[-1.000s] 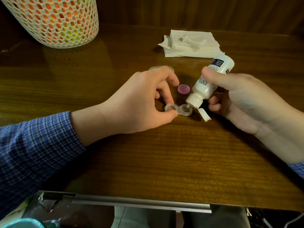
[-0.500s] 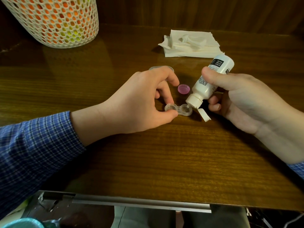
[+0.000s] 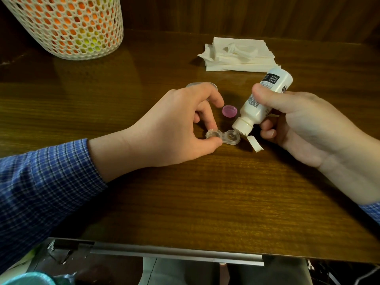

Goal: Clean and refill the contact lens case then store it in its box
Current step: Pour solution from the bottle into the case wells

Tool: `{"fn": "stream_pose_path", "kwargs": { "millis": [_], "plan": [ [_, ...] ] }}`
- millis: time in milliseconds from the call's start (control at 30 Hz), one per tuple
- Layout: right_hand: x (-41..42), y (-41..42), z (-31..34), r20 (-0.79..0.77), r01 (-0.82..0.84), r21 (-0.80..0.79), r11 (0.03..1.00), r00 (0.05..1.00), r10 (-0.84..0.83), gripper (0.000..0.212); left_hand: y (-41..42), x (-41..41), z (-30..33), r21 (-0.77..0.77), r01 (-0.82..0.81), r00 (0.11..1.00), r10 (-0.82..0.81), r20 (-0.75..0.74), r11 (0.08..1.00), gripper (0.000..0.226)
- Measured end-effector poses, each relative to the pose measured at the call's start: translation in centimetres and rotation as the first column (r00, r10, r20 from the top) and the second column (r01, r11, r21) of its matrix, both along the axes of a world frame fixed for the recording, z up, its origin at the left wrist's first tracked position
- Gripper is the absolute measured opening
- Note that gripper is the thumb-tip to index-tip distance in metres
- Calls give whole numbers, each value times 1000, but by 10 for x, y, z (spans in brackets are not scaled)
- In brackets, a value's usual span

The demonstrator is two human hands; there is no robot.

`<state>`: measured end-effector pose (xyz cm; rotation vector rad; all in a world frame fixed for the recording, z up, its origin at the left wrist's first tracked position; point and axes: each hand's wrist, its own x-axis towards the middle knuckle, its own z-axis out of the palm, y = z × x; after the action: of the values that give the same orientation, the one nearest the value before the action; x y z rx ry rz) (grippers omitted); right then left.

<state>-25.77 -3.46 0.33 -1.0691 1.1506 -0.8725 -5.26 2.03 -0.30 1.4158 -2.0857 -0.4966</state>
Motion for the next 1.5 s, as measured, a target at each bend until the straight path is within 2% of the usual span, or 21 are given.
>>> {"fn": "stream_pose_path", "kwargs": {
  "millis": [167,600,800,933,1033,1200,1500],
  "plan": [
    [0,0,1,16,0,3,1000,1000,0,51,0,0,0,-11,-2,1000,2,1,1000,56],
    [-2,-3,1,32,25,47,999,999,-26,61,-1,0,-1,-13,2,1000,-2,2,1000,56],
    [-3,-6,0,54,39,67,997,998,-43,49,-1,1,-3,-17,11,1000,-11,11,1000,55],
    [-8,-12,3,141,75,155,985,985,-97,37,-2,0,-5,-12,22,1000,-22,9,1000,54],
    [-11,-13,5,182,40,185,982,980,-74,35,-2,0,-4,-4,21,1000,-21,5,1000,56],
    [-11,-8,6,181,-70,141,988,983,44,41,-2,-3,-2,4,10,1000,-10,-11,1000,60],
    [1,-1,-2,8,-63,-21,998,998,63,42,-1,-7,-3,-21,-13,1000,13,-23,1000,64]
  ]
}}
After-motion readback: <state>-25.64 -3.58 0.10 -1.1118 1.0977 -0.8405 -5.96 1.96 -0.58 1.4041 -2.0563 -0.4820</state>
